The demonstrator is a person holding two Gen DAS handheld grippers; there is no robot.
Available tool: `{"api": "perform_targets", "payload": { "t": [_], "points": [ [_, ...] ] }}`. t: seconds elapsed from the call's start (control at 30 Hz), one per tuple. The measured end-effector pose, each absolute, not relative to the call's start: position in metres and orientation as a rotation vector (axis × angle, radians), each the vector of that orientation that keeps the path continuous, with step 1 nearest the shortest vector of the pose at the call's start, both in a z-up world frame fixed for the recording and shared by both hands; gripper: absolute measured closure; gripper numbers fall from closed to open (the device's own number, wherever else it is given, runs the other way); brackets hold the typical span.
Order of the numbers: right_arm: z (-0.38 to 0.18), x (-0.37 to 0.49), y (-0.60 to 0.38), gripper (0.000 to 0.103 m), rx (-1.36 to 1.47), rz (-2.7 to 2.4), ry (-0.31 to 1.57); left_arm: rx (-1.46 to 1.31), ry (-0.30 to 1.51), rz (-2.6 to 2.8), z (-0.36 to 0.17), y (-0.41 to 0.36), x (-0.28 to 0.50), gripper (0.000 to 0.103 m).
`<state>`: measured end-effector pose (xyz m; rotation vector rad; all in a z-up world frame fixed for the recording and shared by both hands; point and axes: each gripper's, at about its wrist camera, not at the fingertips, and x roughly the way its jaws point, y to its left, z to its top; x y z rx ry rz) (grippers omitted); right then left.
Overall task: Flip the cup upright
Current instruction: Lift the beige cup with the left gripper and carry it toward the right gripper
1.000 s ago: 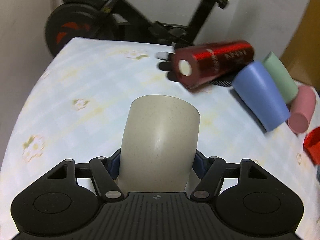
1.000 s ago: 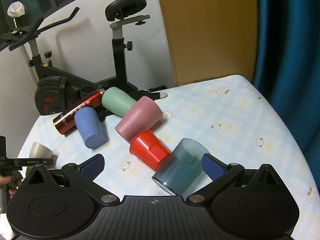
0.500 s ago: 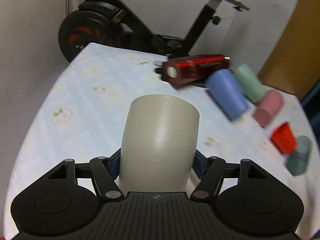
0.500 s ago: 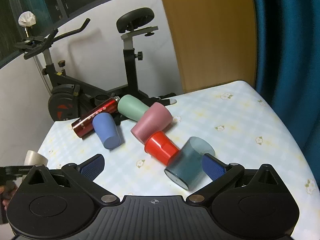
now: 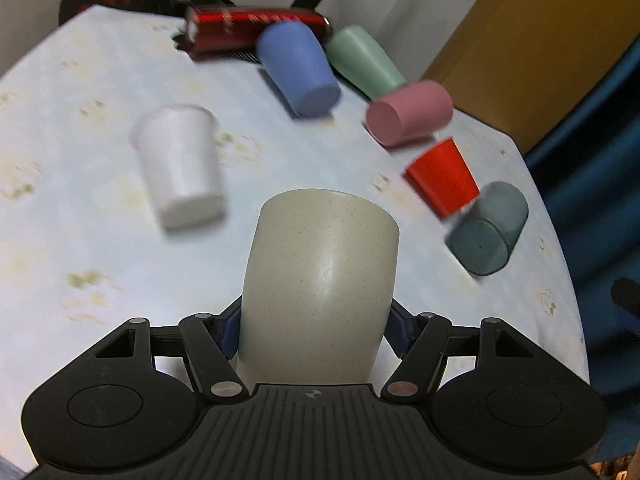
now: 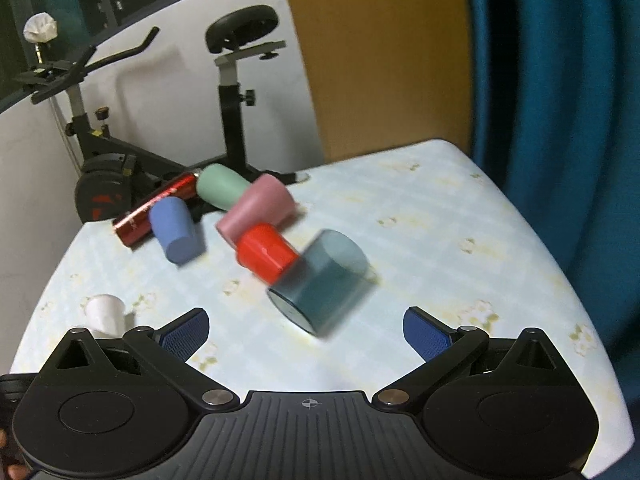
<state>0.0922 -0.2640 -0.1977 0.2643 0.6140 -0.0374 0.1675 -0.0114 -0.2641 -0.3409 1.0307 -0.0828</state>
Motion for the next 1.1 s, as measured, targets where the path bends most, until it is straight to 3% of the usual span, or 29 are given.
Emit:
{"api": "perform_targets", "payload": {
  "t": [0.6, 0.73, 1.1],
  "points": [
    [-0.224, 0.085, -0.303, 0.0, 0.295, -0.1, 0.636, -0.198, 1.057, -0.137, -0.291, -0.083, 0.185, 0.031],
    [-0.222, 0.085, -0.301, 0.0, 0.295, -0.094, 0.633, -0.187, 1.054, -0.16, -0.28, -0.078, 0.177, 0.021],
    [-0.21, 0.082, -0.278, 0.0, 0.29, -0.045, 0.624, -0.107, 0.959, -0.15, -0.239, -0.055, 0.146, 0.019]
  ]
}}
